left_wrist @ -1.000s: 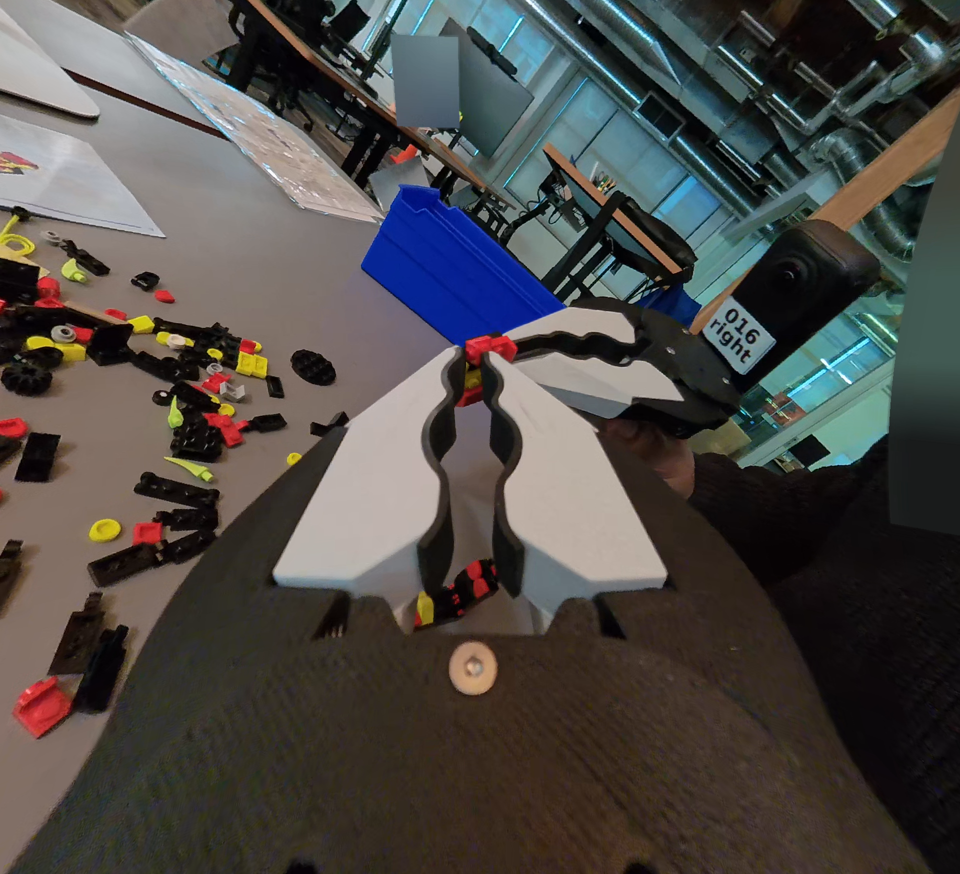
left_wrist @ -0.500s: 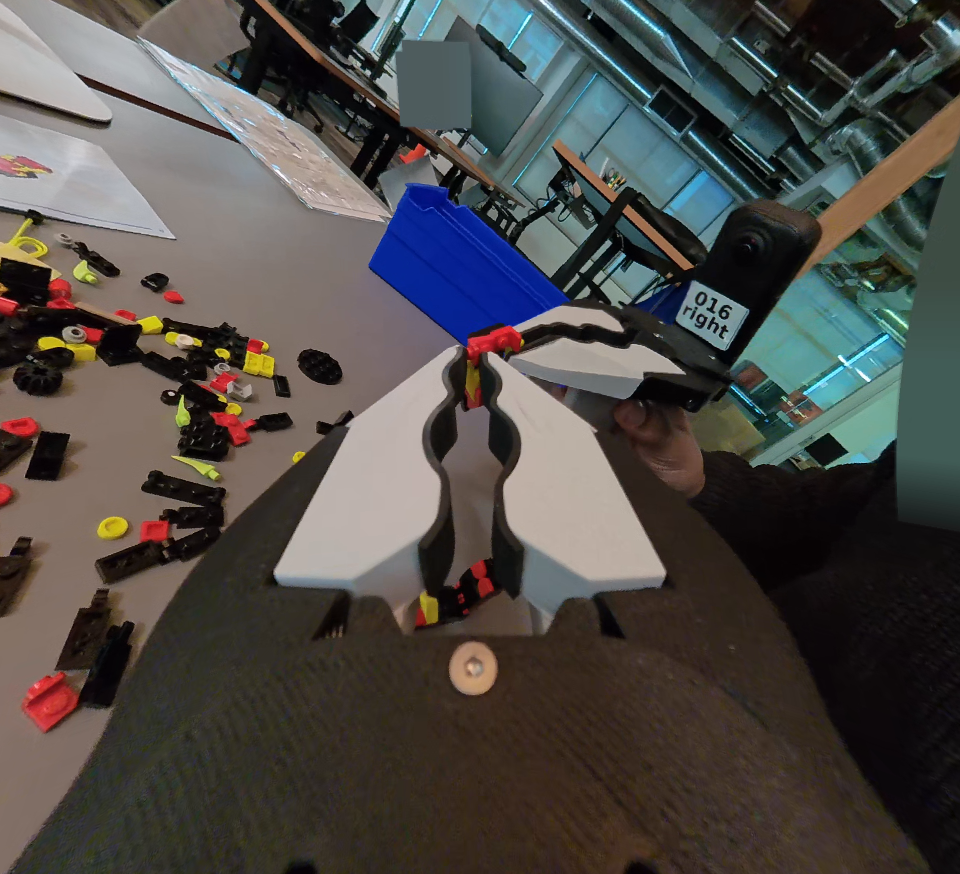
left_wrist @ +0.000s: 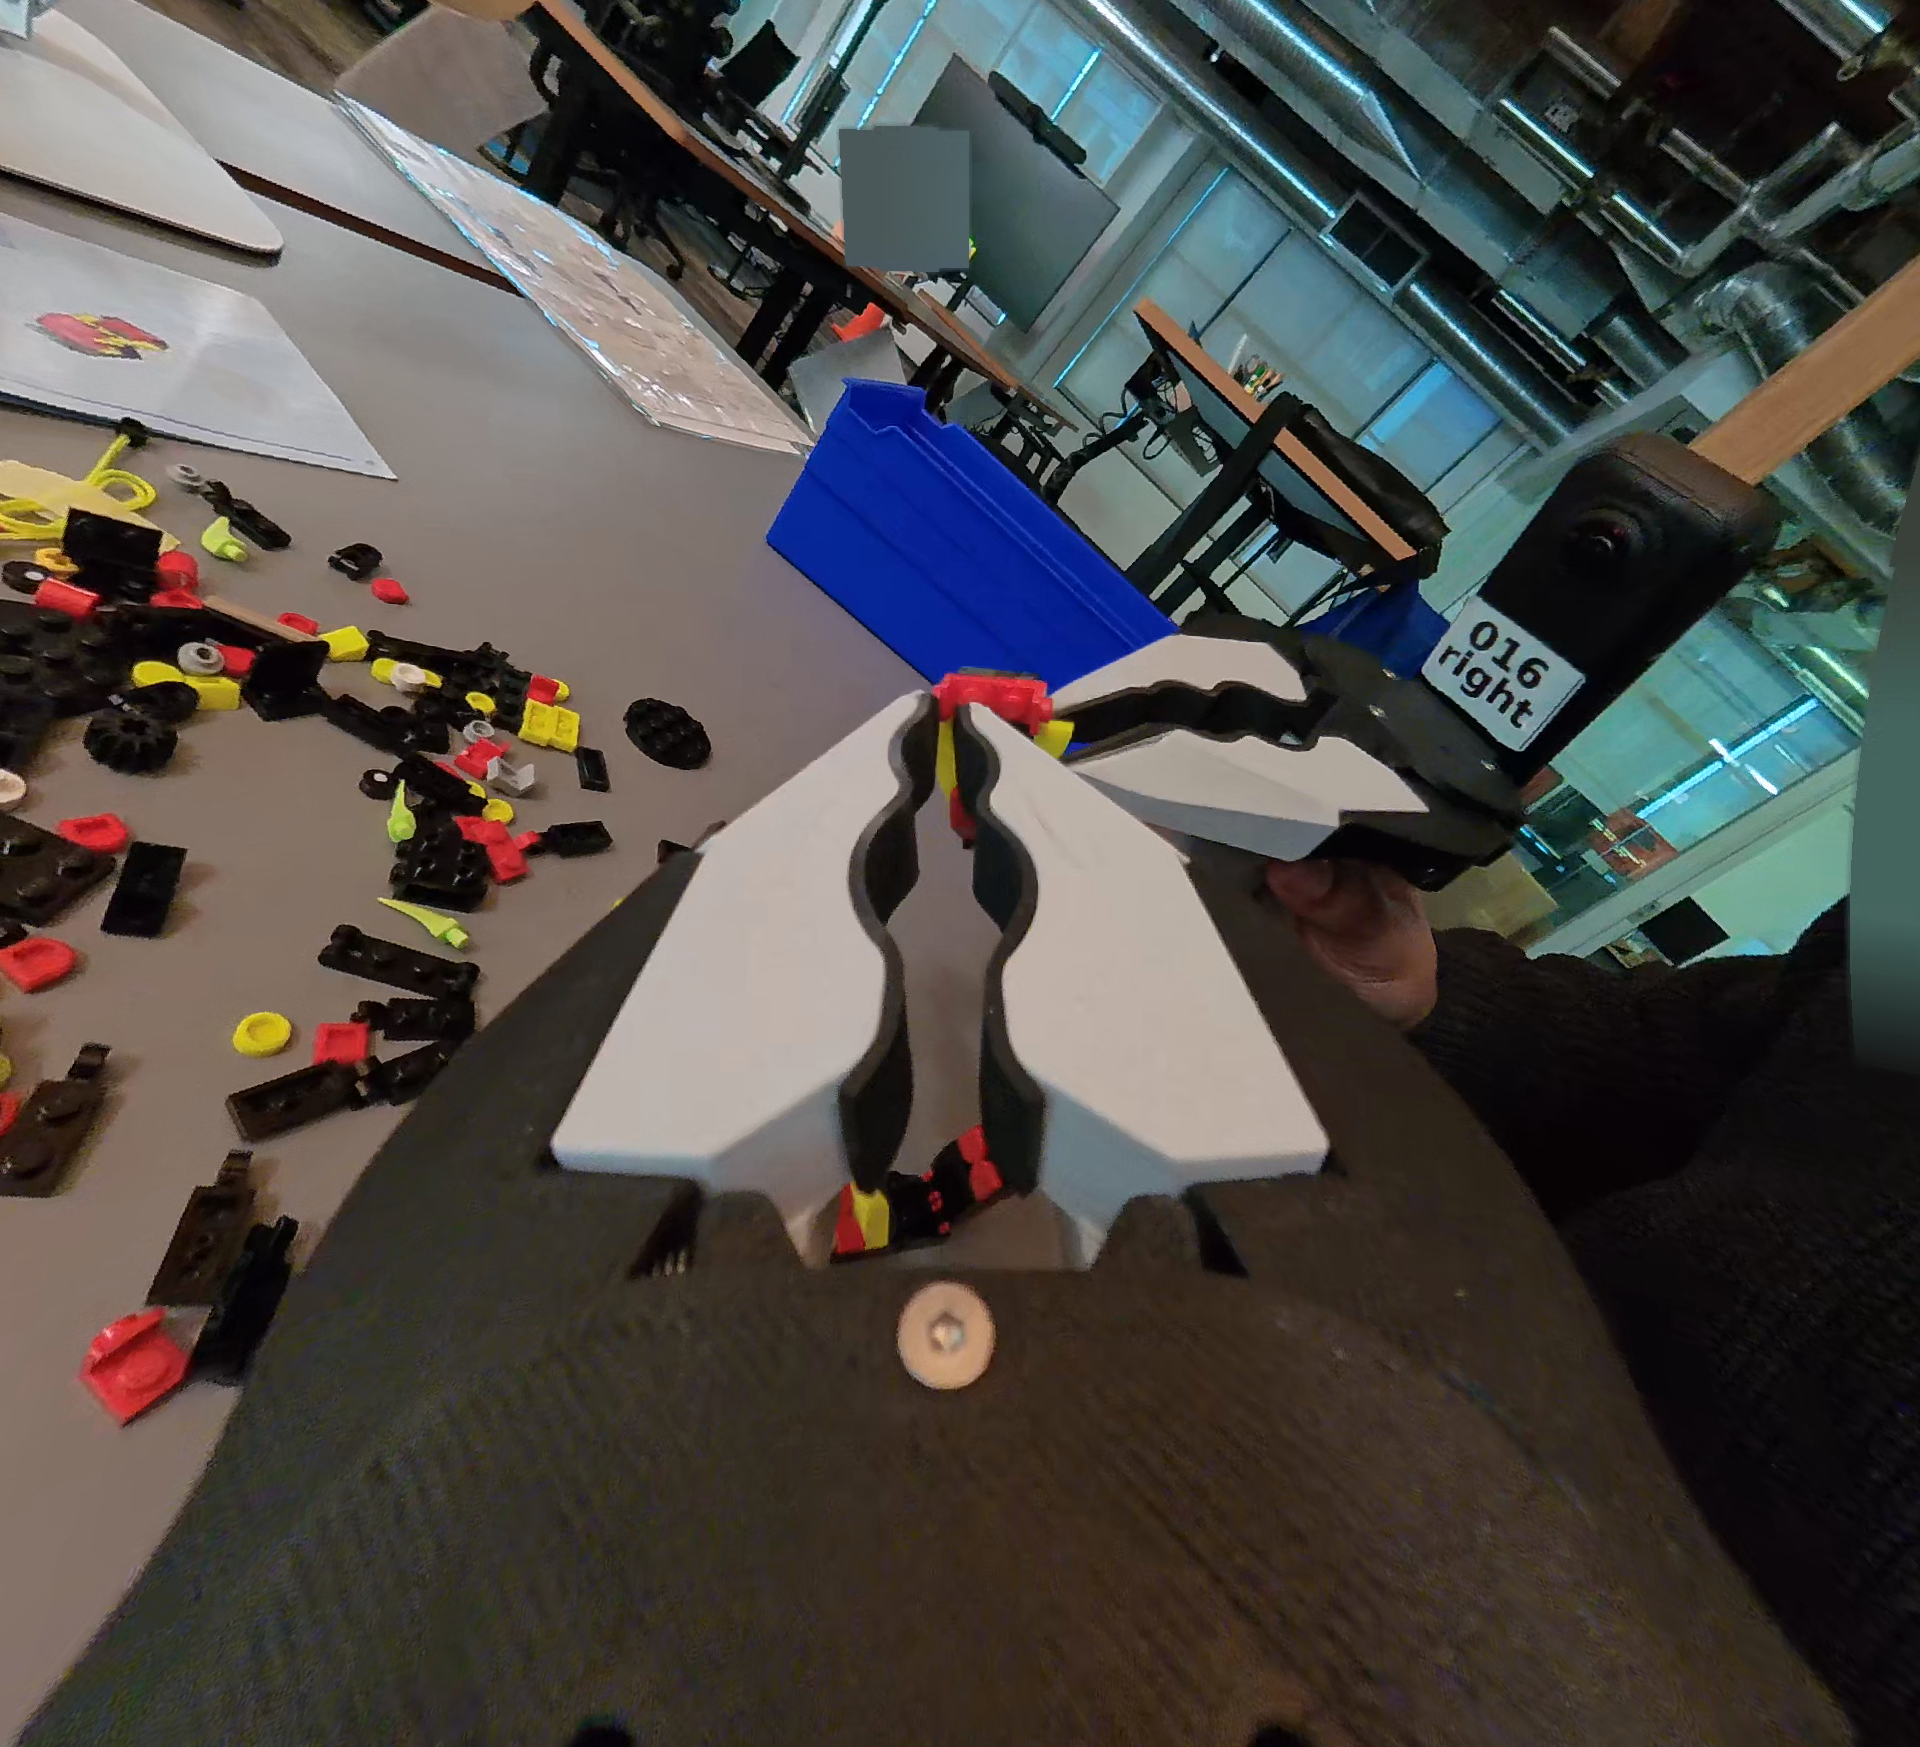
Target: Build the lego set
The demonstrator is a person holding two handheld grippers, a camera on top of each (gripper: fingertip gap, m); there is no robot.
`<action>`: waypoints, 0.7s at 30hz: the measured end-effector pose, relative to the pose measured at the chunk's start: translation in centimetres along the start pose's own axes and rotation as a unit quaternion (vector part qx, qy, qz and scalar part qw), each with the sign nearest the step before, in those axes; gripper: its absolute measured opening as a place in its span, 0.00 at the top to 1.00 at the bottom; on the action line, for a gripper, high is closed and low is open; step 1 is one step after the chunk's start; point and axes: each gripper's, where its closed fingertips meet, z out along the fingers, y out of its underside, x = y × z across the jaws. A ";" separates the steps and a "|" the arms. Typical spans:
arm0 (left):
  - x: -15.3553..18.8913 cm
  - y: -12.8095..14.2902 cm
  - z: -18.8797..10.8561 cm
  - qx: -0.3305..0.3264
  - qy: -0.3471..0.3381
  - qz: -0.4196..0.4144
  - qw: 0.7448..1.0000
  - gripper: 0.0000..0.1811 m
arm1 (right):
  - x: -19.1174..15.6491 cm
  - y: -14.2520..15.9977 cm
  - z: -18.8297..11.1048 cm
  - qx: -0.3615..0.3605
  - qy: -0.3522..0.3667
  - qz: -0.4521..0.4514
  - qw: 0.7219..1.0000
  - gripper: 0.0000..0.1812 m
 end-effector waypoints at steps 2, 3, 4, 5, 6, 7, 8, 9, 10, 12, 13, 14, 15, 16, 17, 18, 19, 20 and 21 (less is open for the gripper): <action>0.1 0.1 0.0 -0.002 0.005 -0.003 1.000 1.00 | -0.3 -0.2 -0.1 0.008 -0.014 0.008 1.000 0.96; 0.3 0.1 0.1 -0.003 0.011 -0.004 1.000 1.00 | -0.4 -0.3 -0.2 0.012 -0.023 0.015 1.000 0.96; 0.3 0.2 0.1 -0.004 0.012 -0.004 1.000 1.00 | -0.5 -0.3 -0.2 0.015 -0.030 0.022 0.999 0.97; 0.4 0.2 0.2 -0.004 0.012 -0.003 1.000 1.00 | -0.5 -0.3 -0.2 0.017 -0.036 0.029 0.999 0.98; 0.7 0.3 0.2 -0.007 0.023 -0.002 1.000 1.00 | -0.5 -0.3 -0.3 0.018 -0.038 0.033 0.999 1.00; 0.8 0.4 0.3 -0.011 0.028 -0.007 1.000 1.00 | -0.5 -0.3 -0.3 0.019 -0.040 0.035 0.998 1.00; 1.0 0.4 0.3 -0.010 0.034 -0.010 0.999 1.00 | -0.5 -0.3 -0.3 0.019 -0.043 0.036 0.998 1.00; 1.2 0.5 0.3 -0.011 0.038 -0.011 0.999 1.00 | -0.6 -0.3 -0.4 0.019 -0.048 0.036 0.998 1.00; 1.2 0.5 0.3 -0.012 0.038 -0.011 0.999 1.00 | -0.7 -0.2 -0.4 0.019 -0.054 0.036 0.998 1.00; 1.1 0.6 0.4 -0.015 0.039 -0.010 0.999 1.00 | -0.9 -0.1 -0.4 0.017 -0.063 0.040 0.997 1.00; 1.1 0.7 0.4 -0.018 0.039 -0.012 0.999 1.00 | -1.0 0.0 -0.4 0.015 -0.067 0.043 0.997 1.00; 1.0 0.7 0.4 -0.019 0.040 -0.015 0.999 1.00 | -1.0 0.1 -0.3 0.015 -0.071 0.047 0.996 1.00; 1.0 0.7 0.4 -0.019 0.041 -0.018 0.999 1.00 | -1.0 0.2 -0.3 0.014 -0.075 0.050 0.996 1.00; 1.0 0.8 0.4 -0.021 0.042 -0.019 0.999 1.00 | -1.1 0.2 -0.3 0.014 -0.080 0.054 0.995 1.00; 1.1 0.8 0.5 -0.022 0.043 -0.020 0.999 1.00 | -1.2 0.2 -0.3 0.014 -0.085 0.058 0.995 1.00; 1.1 0.8 0.5 -0.022 0.045 -0.019 0.999 1.00 | -1.2 0.2 -0.4 0.015 -0.088 0.061 0.994 1.00; 1.2 0.8 0.5 -0.022 0.047 -0.019 0.998 1.00 | -1.2 0.2 -0.4 0.017 -0.092 0.063 0.994 1.00; 1.3 0.8 0.4 -0.023 0.050 -0.019 0.998 1.00 | -1.3 0.1 -0.5 0.019 -0.095 0.063 0.993 1.00; 1.4 0.8 0.4 -0.023 0.053 -0.018 0.998 1.00 | -1.3 0.0 -0.5 0.021 -0.098 0.062 0.993 1.00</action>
